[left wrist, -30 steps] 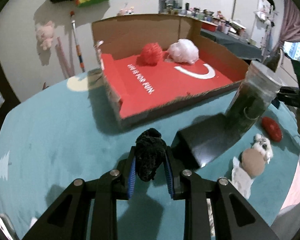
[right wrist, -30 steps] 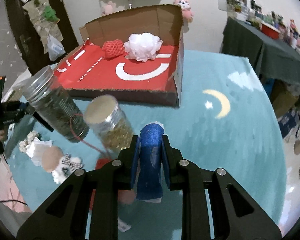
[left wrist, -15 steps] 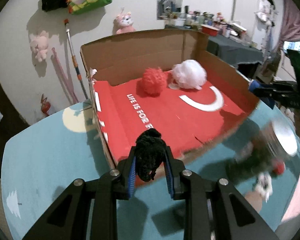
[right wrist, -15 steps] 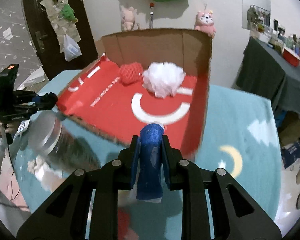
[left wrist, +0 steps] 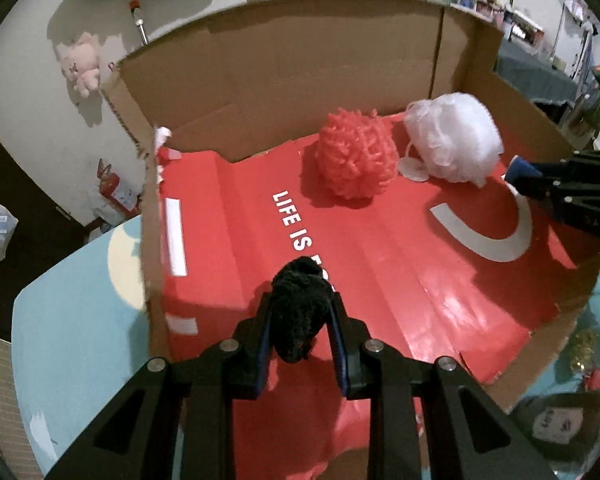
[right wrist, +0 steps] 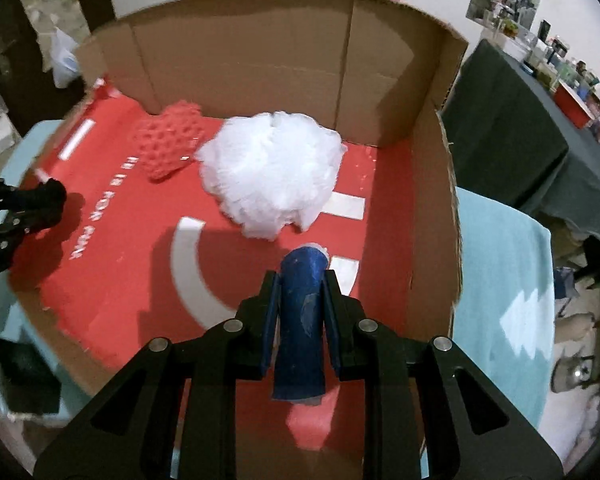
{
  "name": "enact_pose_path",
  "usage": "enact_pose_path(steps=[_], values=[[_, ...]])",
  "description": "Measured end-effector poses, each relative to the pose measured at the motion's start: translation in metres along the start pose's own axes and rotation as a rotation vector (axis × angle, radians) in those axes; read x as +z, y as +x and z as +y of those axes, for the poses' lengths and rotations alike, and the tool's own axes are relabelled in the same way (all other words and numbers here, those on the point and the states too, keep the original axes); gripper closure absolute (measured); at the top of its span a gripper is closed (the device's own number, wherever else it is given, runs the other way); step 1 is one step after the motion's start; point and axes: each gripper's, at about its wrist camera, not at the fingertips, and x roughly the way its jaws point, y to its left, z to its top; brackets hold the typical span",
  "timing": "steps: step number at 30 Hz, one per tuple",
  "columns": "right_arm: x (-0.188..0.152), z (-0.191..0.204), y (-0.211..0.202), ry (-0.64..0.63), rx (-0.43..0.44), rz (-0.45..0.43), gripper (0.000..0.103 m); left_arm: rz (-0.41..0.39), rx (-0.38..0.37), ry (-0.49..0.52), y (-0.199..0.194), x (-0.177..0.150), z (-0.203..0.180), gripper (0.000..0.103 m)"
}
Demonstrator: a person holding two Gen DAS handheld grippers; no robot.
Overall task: Organize soft objects
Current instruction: 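Carry the black knit piece and blue sock over the red box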
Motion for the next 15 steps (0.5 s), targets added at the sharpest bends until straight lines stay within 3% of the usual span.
enact_pose_path(steps=[7,15], values=[[0.015,-0.004,0.019,0.004,-0.034,0.046,0.083,0.051,0.053,-0.001,0.024,0.01,0.0,0.075],[0.015,0.0,0.031,-0.06,-0.072,0.061,0.082,0.036,0.092,0.026,0.028,0.015,-0.009,0.073]])
